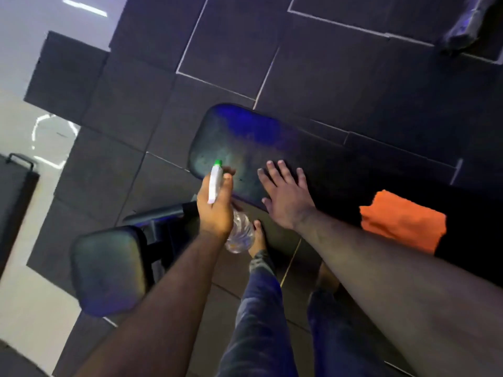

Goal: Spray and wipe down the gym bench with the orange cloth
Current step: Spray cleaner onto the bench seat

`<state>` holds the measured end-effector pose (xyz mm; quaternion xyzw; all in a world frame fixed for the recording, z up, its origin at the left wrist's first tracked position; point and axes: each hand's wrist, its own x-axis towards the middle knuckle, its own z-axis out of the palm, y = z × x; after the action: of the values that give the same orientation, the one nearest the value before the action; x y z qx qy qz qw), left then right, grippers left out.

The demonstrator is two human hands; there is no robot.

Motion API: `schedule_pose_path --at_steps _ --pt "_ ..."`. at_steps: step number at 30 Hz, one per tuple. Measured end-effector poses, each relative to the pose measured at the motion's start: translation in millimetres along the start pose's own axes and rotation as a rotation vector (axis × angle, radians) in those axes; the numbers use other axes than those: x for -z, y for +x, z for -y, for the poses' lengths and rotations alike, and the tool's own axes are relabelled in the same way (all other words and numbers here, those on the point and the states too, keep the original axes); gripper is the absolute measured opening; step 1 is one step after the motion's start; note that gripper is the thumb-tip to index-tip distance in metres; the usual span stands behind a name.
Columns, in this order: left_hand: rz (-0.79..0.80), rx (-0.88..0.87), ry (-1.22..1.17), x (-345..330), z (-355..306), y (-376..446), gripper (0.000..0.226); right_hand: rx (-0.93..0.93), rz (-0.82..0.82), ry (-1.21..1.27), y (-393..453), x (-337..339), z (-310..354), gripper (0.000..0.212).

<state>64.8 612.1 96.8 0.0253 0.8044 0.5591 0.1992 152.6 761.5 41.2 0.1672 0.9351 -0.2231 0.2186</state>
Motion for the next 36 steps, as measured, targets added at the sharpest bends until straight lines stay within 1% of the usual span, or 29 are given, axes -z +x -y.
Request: schedule_pose_path --at_steps 2,4,7,9,12,15,20,24,27,29,32,34,36 --pt "0.013 0.211 0.070 21.2 16.9 28.3 0.035 0.007 0.051 -0.051 24.6 -1.7 17.5 0.082" --pt "0.069 0.366 0.172 39.6 33.8 54.0 0.041 -0.029 0.109 -0.105 38.5 -7.8 29.1 0.090" --pt "0.089 0.485 0.238 60.8 52.3 81.5 0.030 -0.075 0.134 -0.219 43.5 -20.5 36.6 0.099" --pt "0.088 0.530 0.279 68.6 59.2 95.0 0.038 -0.079 0.125 -0.245 44.2 -26.2 36.5 0.100" --pt "0.110 0.565 0.329 74.8 57.2 110.7 0.044 -0.069 0.124 -0.257 45.8 -28.5 33.6 0.101" --pt "0.121 0.545 0.436 75.9 42.8 132.1 0.052 -0.079 0.127 -0.278 47.0 -29.8 34.3 0.102" --pt "0.172 0.449 0.378 51.0 6.4 187.1 0.048 -0.071 0.113 -0.280 47.0 -31.4 34.1 0.103" --pt "0.201 0.386 0.442 20.9 -15.7 210.1 0.050 -0.060 0.116 -0.269 49.7 -30.9 30.3 0.106" --pt "0.281 0.432 0.554 17.2 -14.1 194.6 0.050 -0.047 0.099 -0.233 48.5 -26.4 30.1 0.107" --pt "0.339 0.458 0.636 24.2 -4.4 163.8 0.051 -0.023 0.046 -0.213 41.0 -22.1 24.6 0.105" --pt "0.417 0.472 0.723 39.9 17.8 106.9 0.059 -0.027 -0.020 -0.205 21.3 -19.6 7.3 0.098" --pt "0.433 0.490 0.689 40.8 26.7 84.7 0.060 -0.038 -0.040 -0.204 5.1 -22.0 -5.5 0.094" --pt "0.398 0.506 0.595 26.5 25.1 85.7 0.052 -0.035 -0.048 -0.210 -11.5 -24.3 -16.8 0.090"
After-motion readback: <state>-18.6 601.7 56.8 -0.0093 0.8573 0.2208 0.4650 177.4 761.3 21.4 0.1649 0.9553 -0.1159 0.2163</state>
